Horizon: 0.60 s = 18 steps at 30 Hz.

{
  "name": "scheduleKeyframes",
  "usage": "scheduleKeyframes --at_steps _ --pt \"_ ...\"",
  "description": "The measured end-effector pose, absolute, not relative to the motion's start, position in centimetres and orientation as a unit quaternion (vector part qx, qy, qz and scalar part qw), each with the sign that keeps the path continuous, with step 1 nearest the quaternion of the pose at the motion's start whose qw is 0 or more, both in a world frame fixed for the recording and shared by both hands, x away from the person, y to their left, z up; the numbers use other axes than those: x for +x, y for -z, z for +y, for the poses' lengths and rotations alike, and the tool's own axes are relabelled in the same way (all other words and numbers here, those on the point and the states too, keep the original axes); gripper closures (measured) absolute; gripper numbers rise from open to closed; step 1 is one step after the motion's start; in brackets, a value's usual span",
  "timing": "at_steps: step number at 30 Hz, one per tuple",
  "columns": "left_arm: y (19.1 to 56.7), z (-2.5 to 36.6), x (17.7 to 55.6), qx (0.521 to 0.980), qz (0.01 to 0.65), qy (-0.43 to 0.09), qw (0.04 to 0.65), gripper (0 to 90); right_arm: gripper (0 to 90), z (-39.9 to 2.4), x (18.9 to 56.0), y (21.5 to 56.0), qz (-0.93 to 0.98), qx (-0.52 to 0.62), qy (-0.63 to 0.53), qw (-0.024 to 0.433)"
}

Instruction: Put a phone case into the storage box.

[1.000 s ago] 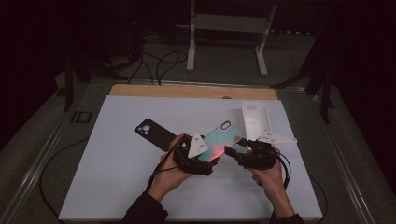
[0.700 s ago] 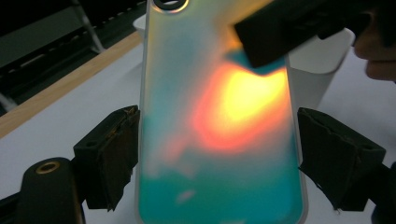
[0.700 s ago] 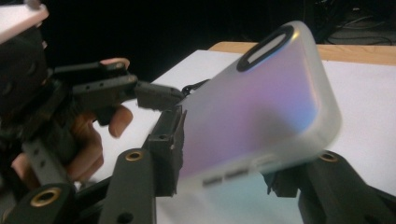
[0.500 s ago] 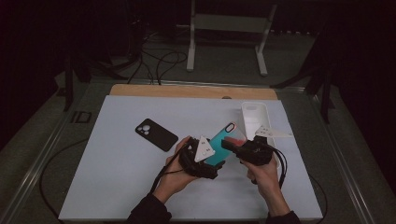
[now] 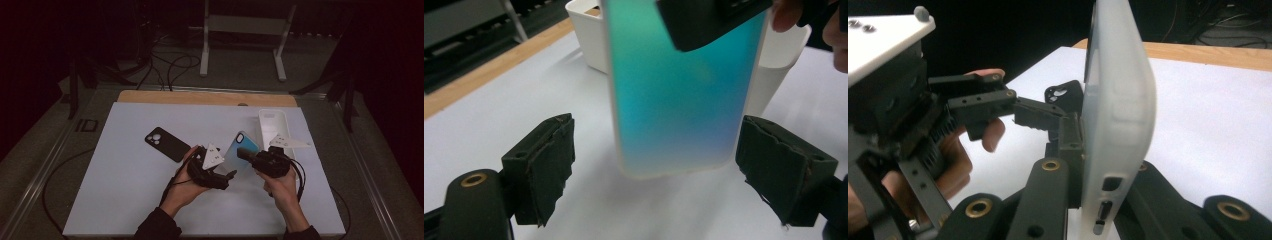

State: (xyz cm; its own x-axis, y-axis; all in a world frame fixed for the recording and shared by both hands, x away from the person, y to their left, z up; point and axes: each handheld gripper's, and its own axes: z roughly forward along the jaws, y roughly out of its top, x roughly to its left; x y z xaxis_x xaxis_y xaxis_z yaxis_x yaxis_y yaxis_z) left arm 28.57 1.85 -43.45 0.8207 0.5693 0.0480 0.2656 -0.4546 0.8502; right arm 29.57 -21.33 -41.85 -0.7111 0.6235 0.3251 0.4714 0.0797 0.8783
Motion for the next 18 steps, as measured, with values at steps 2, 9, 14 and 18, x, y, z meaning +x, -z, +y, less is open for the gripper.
scheduleKeyframes --at_steps 2,9,14,18 --pt "43.4 2.5 28.7 0.835 0.25 -0.154 0.465 16.0 87.1 -21.5 29.5 41.7 0.734 0.367 -0.567 0.071" --pt "43.5 4.7 29.0 0.831 0.255 -0.121 0.479 15.6 87.0 -22.1 29.3 41.0 0.732 0.348 -0.582 0.07" --pt "43.8 5.1 29.0 0.83 0.253 -0.106 0.486 16.3 87.0 -22.1 29.2 40.6 0.732 0.333 -0.591 0.062" --pt "44.0 5.3 28.9 0.831 0.241 -0.085 0.493 18.3 86.9 -21.6 29.0 40.2 0.738 0.31 -0.597 0.05"
